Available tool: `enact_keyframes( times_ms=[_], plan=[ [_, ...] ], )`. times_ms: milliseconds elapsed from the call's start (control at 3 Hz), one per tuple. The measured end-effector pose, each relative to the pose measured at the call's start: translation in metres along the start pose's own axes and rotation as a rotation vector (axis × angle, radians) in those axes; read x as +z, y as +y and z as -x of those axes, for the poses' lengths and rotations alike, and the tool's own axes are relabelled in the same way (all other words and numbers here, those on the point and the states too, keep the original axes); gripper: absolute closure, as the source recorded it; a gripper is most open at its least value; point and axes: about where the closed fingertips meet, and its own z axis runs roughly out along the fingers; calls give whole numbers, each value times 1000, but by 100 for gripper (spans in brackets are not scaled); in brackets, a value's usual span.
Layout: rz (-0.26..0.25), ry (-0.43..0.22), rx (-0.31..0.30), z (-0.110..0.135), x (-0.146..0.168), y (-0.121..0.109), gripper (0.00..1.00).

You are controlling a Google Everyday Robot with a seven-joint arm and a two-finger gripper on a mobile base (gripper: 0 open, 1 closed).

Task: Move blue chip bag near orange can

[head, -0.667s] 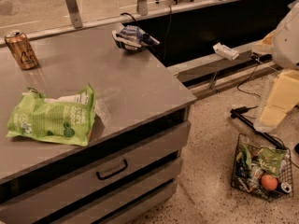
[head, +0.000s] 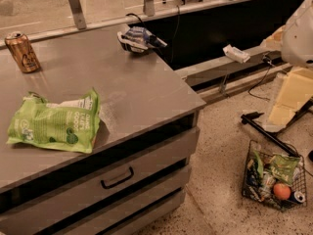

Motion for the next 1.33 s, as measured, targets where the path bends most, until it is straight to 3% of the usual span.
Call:
enact_keyframes(
  times_ms=[667, 1000, 1333],
  plan=[
    [-184, -141, -178, 42, 10, -94, 0],
    [-261, -153, -205, 56, 16, -123, 0],
    [-274, -153, -205, 57, 15, -126, 0]
  ],
)
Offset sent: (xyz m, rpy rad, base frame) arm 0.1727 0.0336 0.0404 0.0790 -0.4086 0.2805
